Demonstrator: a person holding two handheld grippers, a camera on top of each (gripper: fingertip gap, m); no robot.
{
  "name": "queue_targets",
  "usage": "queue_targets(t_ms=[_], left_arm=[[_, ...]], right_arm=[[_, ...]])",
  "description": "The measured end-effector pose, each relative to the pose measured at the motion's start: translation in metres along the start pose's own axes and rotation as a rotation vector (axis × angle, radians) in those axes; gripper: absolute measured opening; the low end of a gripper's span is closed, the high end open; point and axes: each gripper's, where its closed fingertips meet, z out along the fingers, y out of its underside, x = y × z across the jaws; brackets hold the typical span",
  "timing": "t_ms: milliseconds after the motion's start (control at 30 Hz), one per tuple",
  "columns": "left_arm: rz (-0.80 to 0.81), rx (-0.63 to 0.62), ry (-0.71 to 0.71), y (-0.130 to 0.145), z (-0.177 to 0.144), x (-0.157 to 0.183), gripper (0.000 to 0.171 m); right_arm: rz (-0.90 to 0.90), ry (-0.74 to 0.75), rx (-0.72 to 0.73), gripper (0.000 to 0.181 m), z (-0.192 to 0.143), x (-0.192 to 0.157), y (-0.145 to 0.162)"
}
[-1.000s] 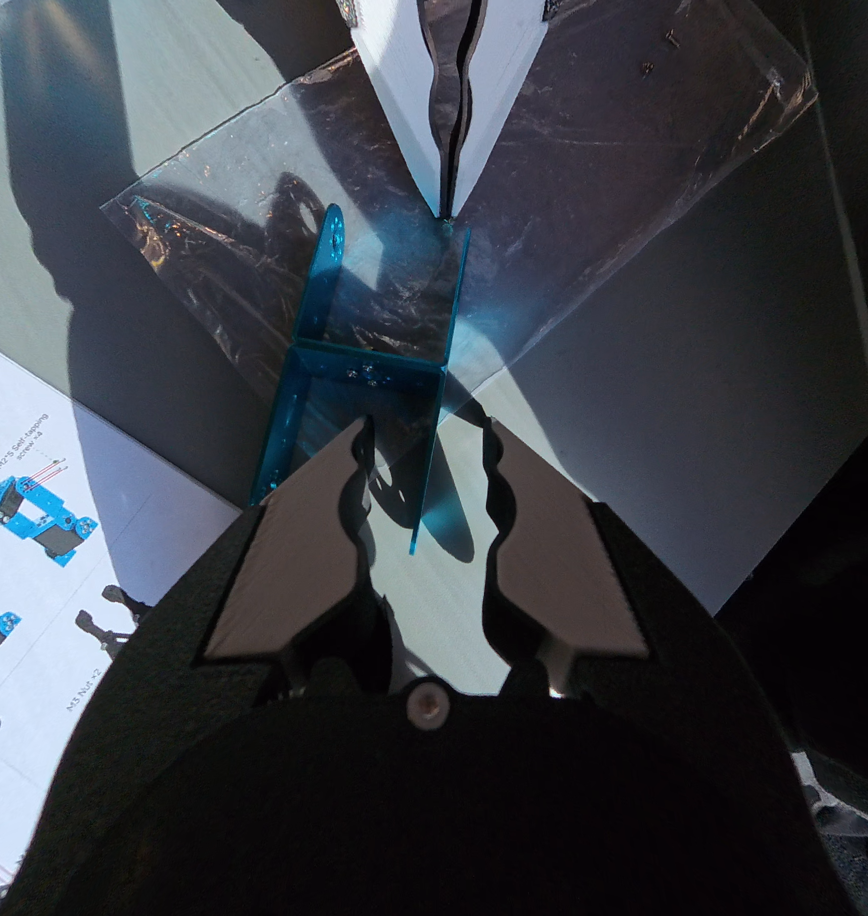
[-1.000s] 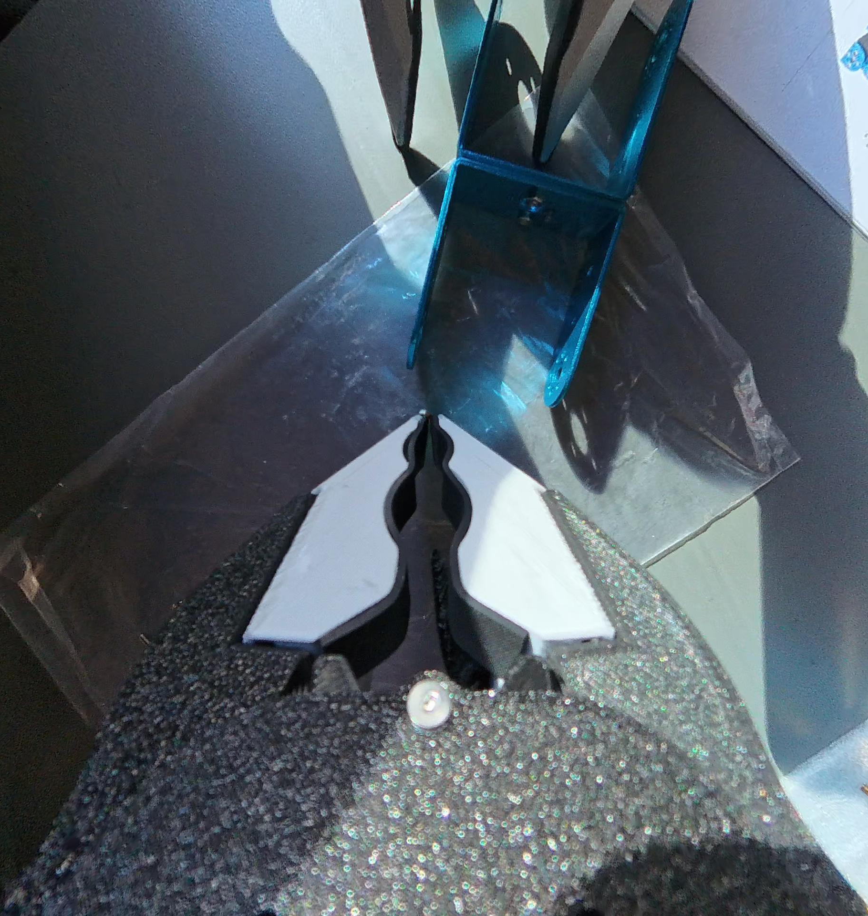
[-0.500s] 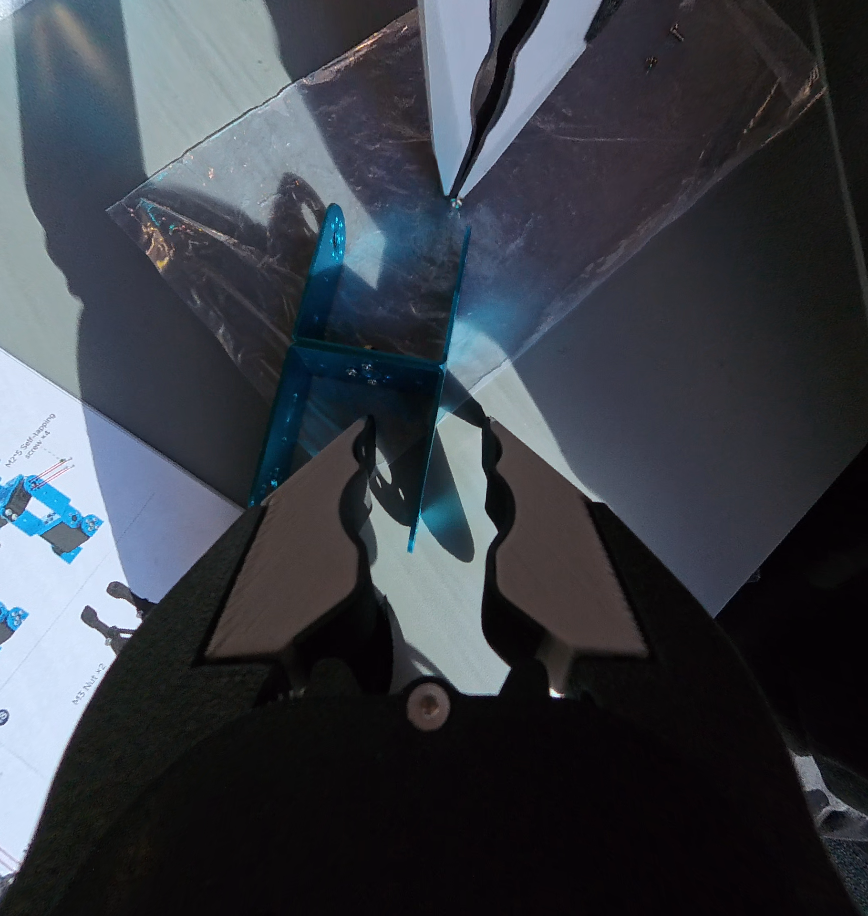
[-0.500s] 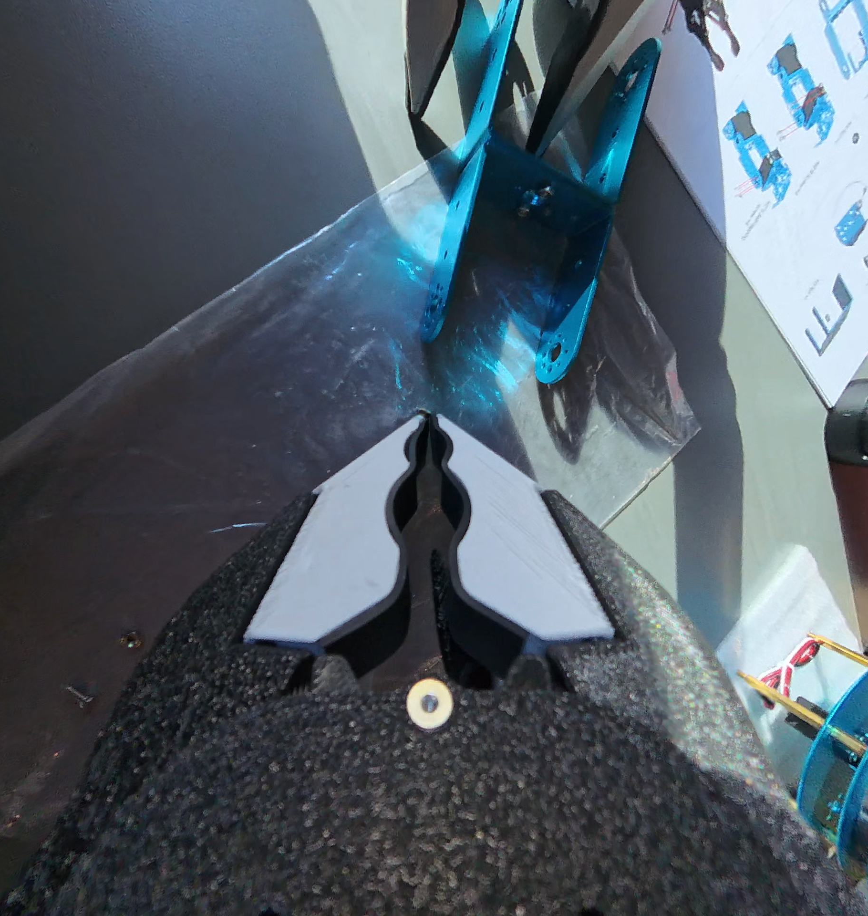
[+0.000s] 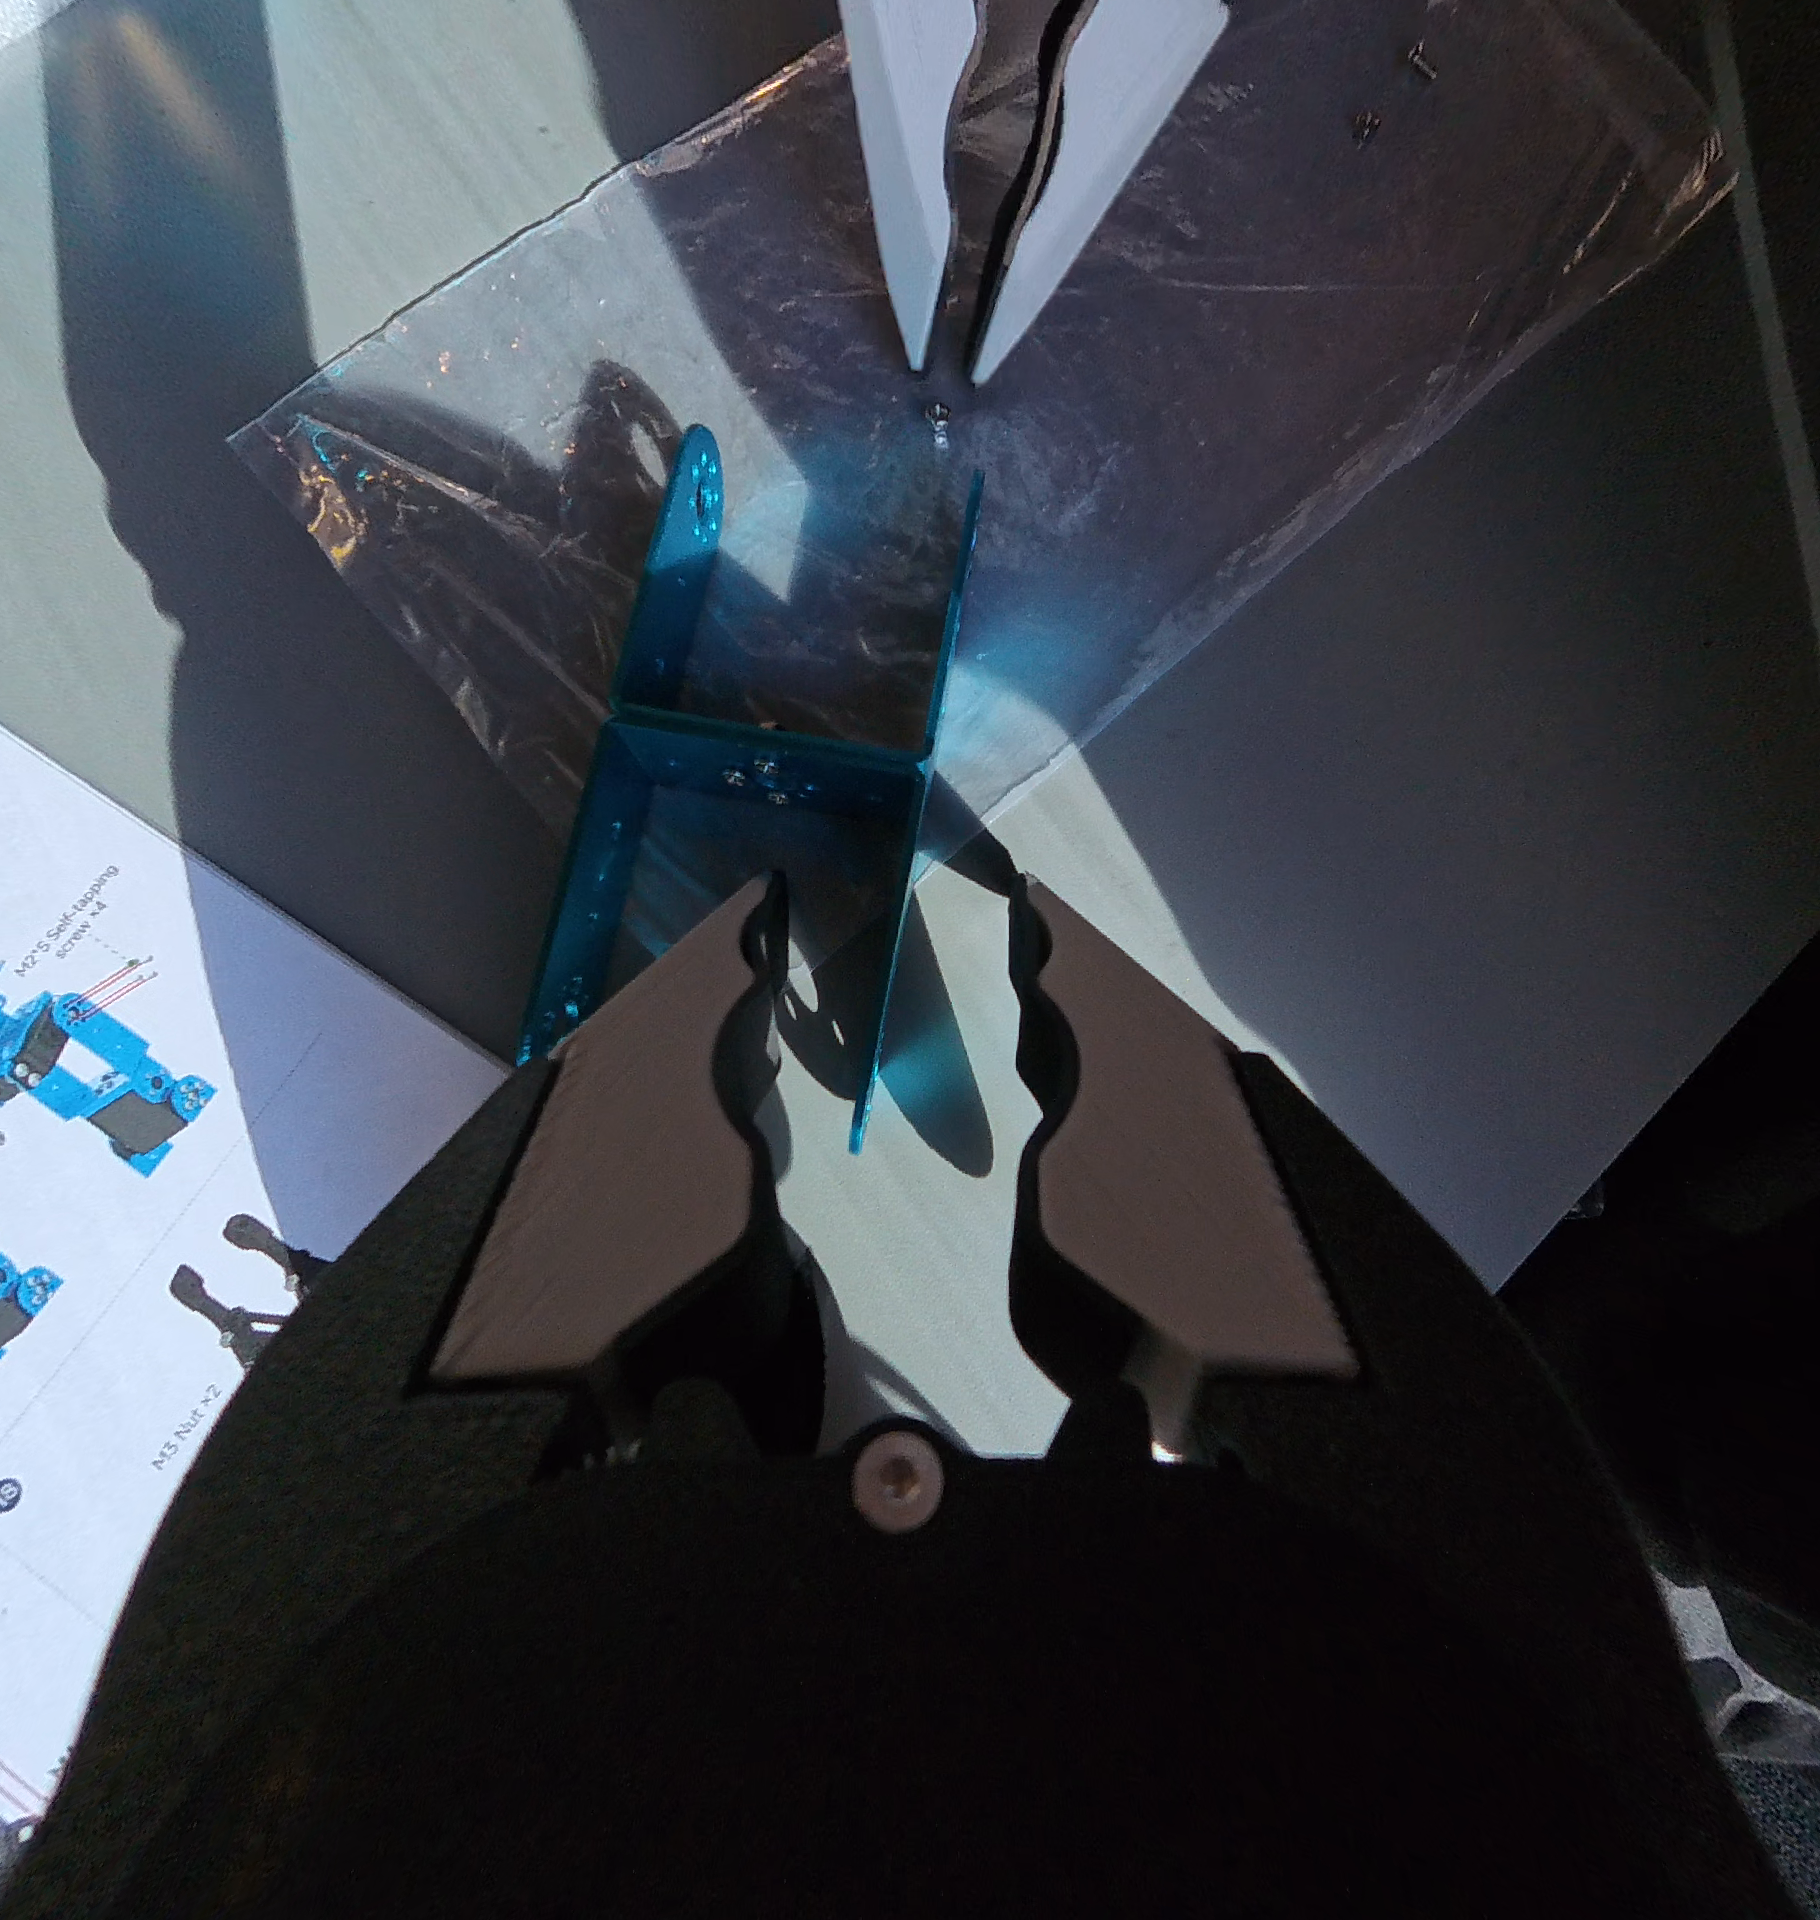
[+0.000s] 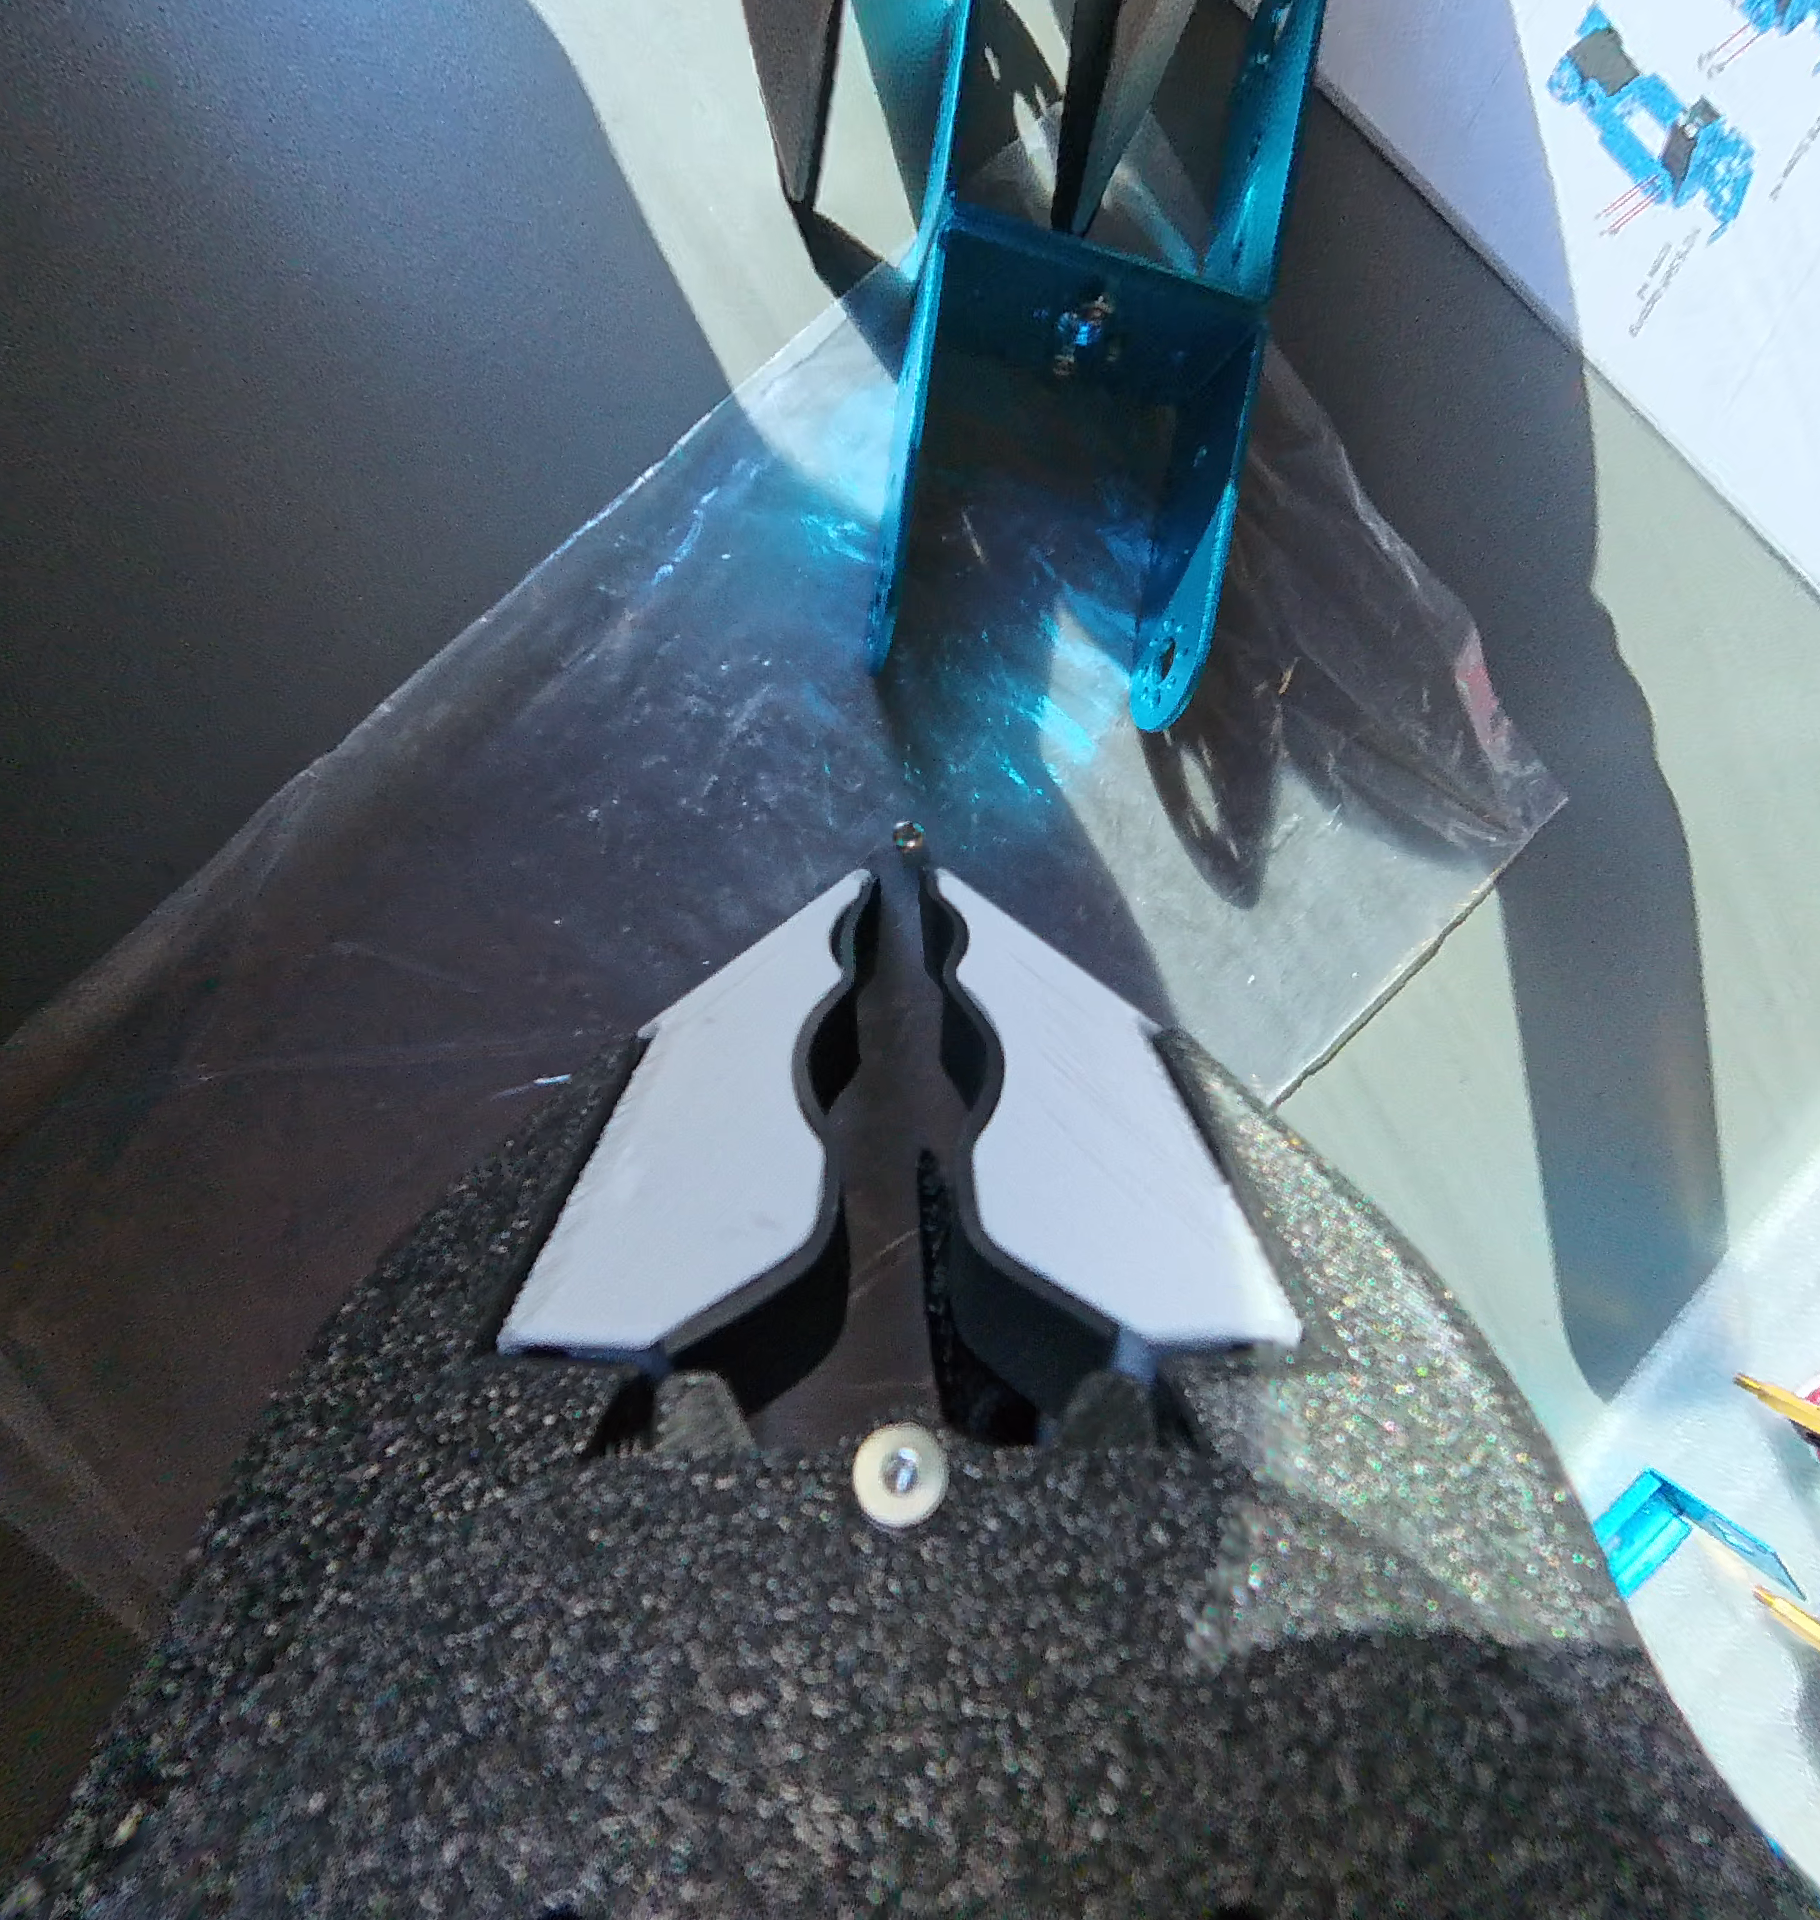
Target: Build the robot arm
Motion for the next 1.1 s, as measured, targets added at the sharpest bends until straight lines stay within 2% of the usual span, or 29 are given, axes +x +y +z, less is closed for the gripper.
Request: queue_targets(t_ms=[100, 300, 500, 667, 833, 1000, 1100], left_arm=[[0.002, -0.001, 0.002, 0.0, 0.0, 0.0, 0.042], [0.011, 0.0, 0.002, -0.003, 0.002, 0.002, 0.042], [0.01, 0.01, 0.016, -0.005, 0.005, 0.003, 0.042], [0.013, 0.01, 0.01, -0.005, 0.003, 0.002, 0.043], [0.006, 0.012, 0.002, -0.004, 0.0, 0.001, 0.043], [0.0, 0.005, 0.003, -0.001, 0.001, -0.001, 0.043], [0.002, 0.006, 0.005, -0.001, 0.001, -0.001, 0.043]], right_arm=[[0.003, -0.023, 0.028, 0.007, 0.0, 0.0, -0.006], [0.053, -0.115, -0.055, 0.011, 0.004, -0.001, -0.006], [0.121, -0.197, -0.121, 0.004, 0.005, -0.005, -0.005], [0.112, -0.196, -0.118, 0.003, 0.006, -0.004, -0.006], [0.09, -0.134, -0.05, 0.0, 0.001, 0.006, -0.006], [0.094, -0.074, -0.041, 0.0, 0.005, 0.021, -0.007], [0.077, -0.093, -0.053, 0.0, 0.007, 0.017, -0.007]])
